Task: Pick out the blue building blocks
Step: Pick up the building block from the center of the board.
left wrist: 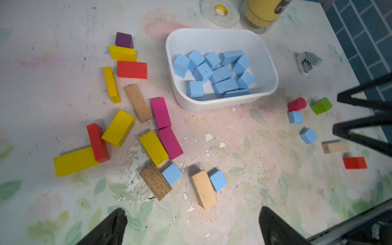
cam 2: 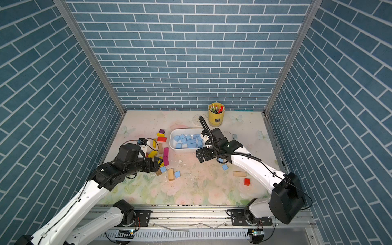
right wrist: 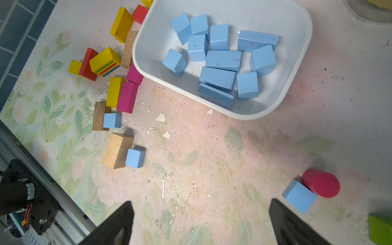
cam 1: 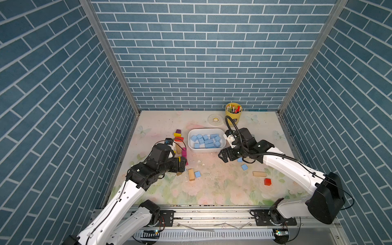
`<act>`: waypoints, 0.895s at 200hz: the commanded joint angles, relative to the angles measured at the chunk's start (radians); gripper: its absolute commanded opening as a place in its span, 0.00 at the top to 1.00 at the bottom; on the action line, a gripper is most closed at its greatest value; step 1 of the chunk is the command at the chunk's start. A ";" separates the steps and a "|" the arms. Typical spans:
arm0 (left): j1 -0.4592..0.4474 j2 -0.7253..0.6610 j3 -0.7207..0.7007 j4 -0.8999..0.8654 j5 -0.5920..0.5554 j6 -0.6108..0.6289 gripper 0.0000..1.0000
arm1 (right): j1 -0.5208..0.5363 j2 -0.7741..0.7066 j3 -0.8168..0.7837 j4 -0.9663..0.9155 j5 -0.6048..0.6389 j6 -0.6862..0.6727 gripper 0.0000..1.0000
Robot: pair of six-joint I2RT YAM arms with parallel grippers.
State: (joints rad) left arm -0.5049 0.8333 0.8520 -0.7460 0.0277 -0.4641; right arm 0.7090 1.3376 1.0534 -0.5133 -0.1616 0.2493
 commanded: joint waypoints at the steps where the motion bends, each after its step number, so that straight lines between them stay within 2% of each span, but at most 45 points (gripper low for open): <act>1: -0.013 0.026 -0.021 -0.013 -0.055 -0.215 0.01 | 0.004 -0.060 -0.050 0.098 -0.035 -0.060 0.01; 38: -0.080 0.111 -0.038 -0.030 -0.164 -0.354 0.01 | 0.004 -0.129 -0.146 0.216 -0.034 -0.053 0.01; 65: -0.122 0.190 -0.042 -0.006 -0.191 -0.418 0.04 | 0.004 -0.169 -0.205 0.280 -0.014 -0.038 0.01; 91: -0.148 0.265 -0.037 0.044 -0.193 -0.441 0.04 | 0.004 -0.194 -0.244 0.314 -0.010 -0.030 0.01; 179: -0.149 0.469 -0.046 0.238 -0.128 -0.496 0.05 | 0.004 -0.215 -0.276 0.336 -0.003 -0.028 0.01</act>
State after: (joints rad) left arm -0.6483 1.2682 0.8192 -0.5728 -0.1150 -0.9390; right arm 0.7090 1.1442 0.7925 -0.2047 -0.1761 0.2302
